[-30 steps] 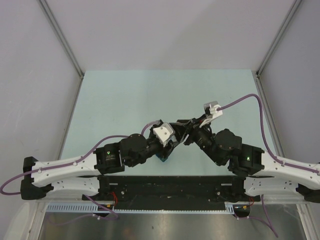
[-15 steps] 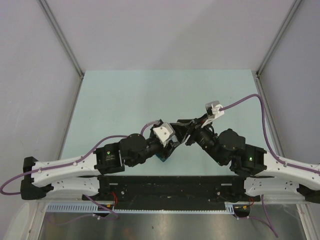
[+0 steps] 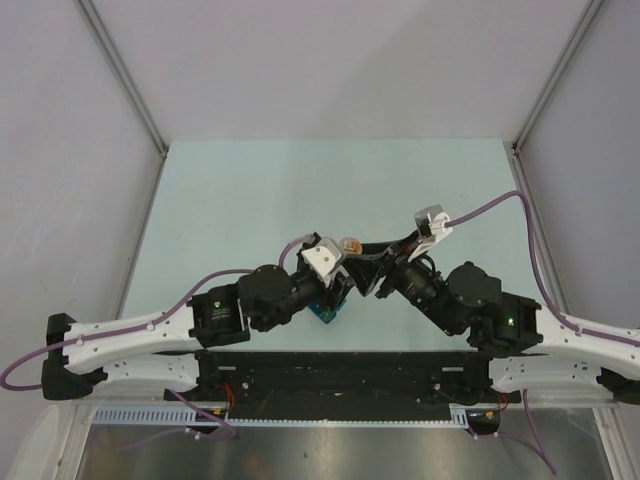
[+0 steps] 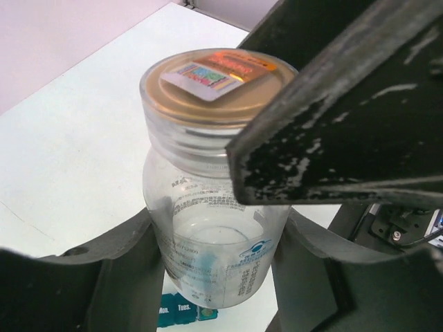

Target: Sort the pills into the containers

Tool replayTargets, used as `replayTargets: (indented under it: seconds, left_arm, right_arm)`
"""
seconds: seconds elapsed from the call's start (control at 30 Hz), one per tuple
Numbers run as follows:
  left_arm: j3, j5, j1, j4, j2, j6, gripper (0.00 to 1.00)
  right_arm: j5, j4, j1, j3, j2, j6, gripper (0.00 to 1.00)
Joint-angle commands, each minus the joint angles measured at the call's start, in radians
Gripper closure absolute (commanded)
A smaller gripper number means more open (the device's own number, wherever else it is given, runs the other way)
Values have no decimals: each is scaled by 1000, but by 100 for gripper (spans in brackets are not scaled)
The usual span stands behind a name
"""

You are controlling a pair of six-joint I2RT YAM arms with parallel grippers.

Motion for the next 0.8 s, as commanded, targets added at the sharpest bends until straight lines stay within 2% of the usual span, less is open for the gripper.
replayTargets:
  seconds: [0.0, 0.53, 0.77]
  left_arm:
    - [55, -107, 32, 159, -6, -18, 100]
    - [39, -114, 32, 159, -12, -27, 100]
    - [32, -74, 32, 157, -49, -37, 100]
  right_arm:
    - [-162, -69, 54, 0, 13, 32, 46]
    - [-161, -72, 86, -1, -39, -14, 45]
    - [-141, -123, 94, 0, -132, -82, 46]
